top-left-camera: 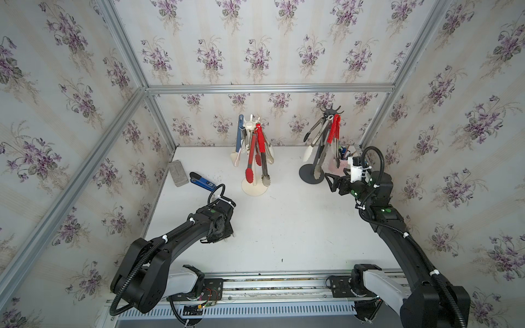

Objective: Hang food tongs on kitchen utensil racks
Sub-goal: Pick up the food tongs from the center of the board.

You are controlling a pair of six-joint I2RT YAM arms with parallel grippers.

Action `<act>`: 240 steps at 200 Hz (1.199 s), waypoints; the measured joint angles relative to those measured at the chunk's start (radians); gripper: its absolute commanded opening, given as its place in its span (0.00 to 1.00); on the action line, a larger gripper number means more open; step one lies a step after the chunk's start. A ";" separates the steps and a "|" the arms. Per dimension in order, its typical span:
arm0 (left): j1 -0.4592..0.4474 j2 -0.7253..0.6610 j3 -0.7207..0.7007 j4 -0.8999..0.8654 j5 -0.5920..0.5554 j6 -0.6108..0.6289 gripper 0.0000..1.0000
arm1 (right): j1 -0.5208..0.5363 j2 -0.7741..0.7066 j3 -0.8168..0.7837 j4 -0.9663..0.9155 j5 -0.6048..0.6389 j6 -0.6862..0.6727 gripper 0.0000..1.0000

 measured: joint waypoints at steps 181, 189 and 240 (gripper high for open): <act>0.026 -0.366 0.064 -0.055 -0.063 0.108 0.00 | 0.014 0.012 -0.014 0.009 -0.058 0.019 0.94; 0.026 -0.419 0.086 -0.063 -0.081 0.127 0.00 | 0.016 0.015 -0.012 0.010 -0.061 0.019 0.94; 0.026 -0.585 0.240 -0.059 -0.159 0.292 0.00 | 0.021 0.036 -0.006 0.024 -0.093 0.026 0.94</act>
